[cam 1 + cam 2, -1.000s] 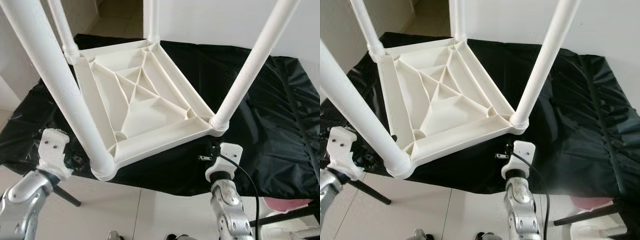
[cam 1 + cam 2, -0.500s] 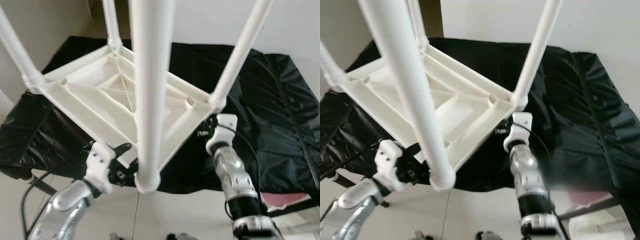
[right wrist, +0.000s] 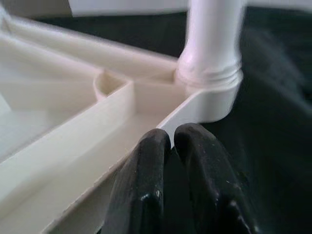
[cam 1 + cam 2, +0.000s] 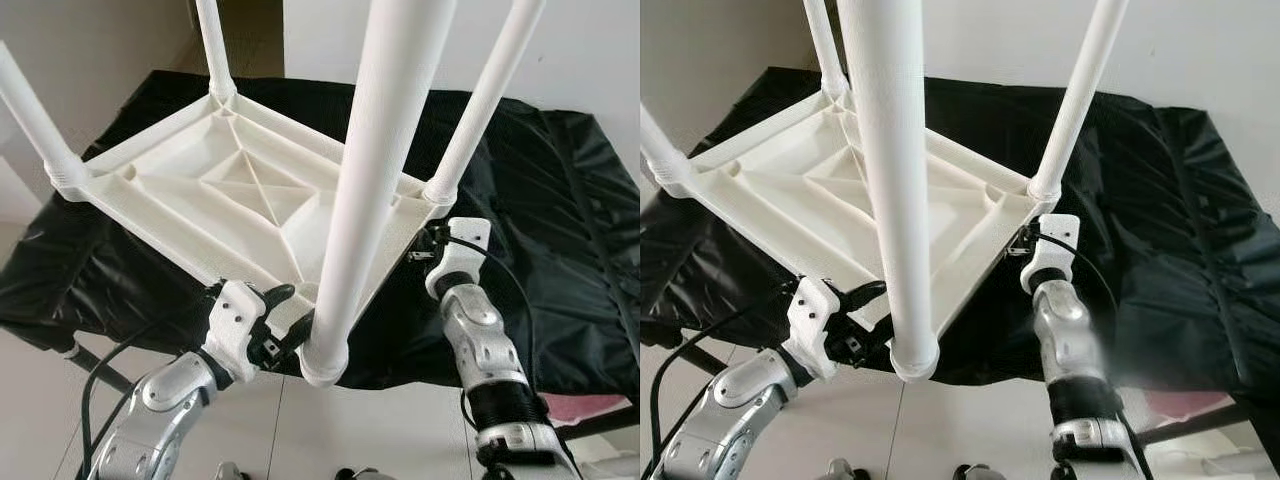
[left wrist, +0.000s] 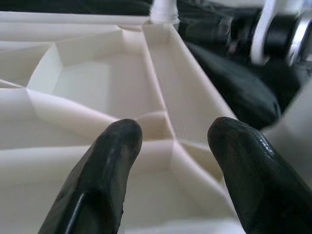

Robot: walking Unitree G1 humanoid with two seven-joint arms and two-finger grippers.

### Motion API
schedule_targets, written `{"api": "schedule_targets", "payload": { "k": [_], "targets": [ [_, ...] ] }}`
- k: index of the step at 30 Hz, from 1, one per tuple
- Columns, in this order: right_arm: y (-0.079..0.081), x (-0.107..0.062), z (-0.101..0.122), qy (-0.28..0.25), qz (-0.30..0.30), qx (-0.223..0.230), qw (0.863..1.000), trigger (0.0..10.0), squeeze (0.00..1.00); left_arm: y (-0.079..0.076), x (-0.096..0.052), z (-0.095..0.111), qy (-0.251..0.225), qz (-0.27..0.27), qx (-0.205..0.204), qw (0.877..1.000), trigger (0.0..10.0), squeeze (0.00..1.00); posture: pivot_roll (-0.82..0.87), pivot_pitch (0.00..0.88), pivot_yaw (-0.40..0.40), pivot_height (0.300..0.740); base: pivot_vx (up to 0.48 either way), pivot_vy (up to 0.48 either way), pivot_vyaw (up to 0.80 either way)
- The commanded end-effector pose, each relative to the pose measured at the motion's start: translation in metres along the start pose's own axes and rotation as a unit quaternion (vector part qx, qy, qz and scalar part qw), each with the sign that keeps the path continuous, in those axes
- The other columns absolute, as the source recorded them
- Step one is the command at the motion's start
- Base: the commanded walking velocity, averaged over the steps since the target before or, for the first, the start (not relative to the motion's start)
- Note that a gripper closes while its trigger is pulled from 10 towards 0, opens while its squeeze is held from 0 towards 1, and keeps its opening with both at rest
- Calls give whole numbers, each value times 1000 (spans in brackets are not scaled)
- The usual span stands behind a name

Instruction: Building children table

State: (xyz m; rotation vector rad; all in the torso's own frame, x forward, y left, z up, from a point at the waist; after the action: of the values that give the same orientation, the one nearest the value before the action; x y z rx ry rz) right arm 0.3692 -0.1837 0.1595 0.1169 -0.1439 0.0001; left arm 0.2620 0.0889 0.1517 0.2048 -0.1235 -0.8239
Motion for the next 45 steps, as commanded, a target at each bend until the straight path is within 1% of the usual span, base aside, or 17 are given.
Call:
{"api": "schedule_targets", "payload": {
  "k": [1,2,3,5,6,7,12,13,14,15,17,19,23,32,36,41,45],
  "targets": [
    [-8,-7,6,-16,2,8,1000,10000,0,5,-7,-3,5,-13,5,1000,10000,0,49,144,1,740,0,0,0],
    [-9,-11,9,-23,7,8,1000,10000,0,8,-10,-2,6,-19,7,1000,10000,0,49,144,1,740,0,0,0],
    [-9,-17,12,-31,17,10,999,10000,318,10,-14,-1,6,-29,3,1000,10000,0,44,146,5,740,0,0,0],
    [-9,-20,13,-34,22,10,999,10000,318,10,-15,0,6,-37,-2,999,10000,0,44,146,5,740,0,0,0],
    [-8,-22,15,-40,33,13,999,10000,1000,10,-17,1,3,-47,-2,999,10000,39,41,144,9,740,0,0,0],
    [-7,-26,16,-43,42,17,998,10000,1000,11,-18,2,3,-56,-5,998,10000,1000,39,144,10,740,0,0,0],
    [-5,-38,14,-40,57,10,998,10000,1000,7,-24,-1,13,-100,3,995,10000,1000,33,133,12,740,0,0,0],
    [-5,-42,12,-34,63,8,997,10000,235,5,-26,-4,21,-117,16,993,10000,686,33,130,12,740,0,0,0],
    [-5,-42,12,-34,63,8,997,10000,235,5,-26,-4,21,-117,16,993,10000,686,33,130,12,740,0,0,0],
    [-5,-46,11,-29,69,8,997,10000,0,5,-28,-6,30,-126,28,991,10000,0,31,128,14,740,0,0,0],
    [-4,-52,9,-21,87,7,996,10000,0,4,-32,-10,43,-154,30,987,10000,0,28,122,14,740,0,0,0],
    [-5,-56,7,-15,92,3,996,10000,0,2,-41,-14,62,-192,23,979,10000,0,24,123,18,740,0,0,0],
    [-8,-58,5,-7,94,-4,996,10000,0,3,-47,-19,83,-217,32,972,10000,0,20,119,17,740,0,0,0],
    [-7,-58,7,-9,96,-8,995,10000,0,8,-44,-20,88,-233,48,967,10000,0,8,129,23,740,0,0,0],
    [-9,-60,10,-11,93,-11,996,10000,0,16,-38,-21,91,-238,62,965,10000,0,-12,126,32,740,0,0,0],
    [-14,-68,8,-4,87,-17,996,10000,0,27,-35,-8,75,-253,76,962,10000,0,-26,135,45,740,0,0,0],
    [-11,-70,8,-3,93,-15,996,10000,0,30,-32,-14,81,-256,78,960,10000,0,-32,139,50,740,0,0,0]
  ]
}}
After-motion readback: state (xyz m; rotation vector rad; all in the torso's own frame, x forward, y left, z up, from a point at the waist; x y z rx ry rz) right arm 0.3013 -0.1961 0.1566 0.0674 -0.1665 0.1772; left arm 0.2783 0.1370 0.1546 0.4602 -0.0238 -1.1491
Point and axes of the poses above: a point about 5 cm out from each wrist's last joint towards the gripper, its own x axis pointing out of the wrist towards the gripper, its own z axis along the axis of the wrist's last joint, y = z × x, the point moved 4 cm from there along x, pointing out of the wrist towards the gripper, and after that the axes turned 5 degrees about x, right-handed, at the moved point
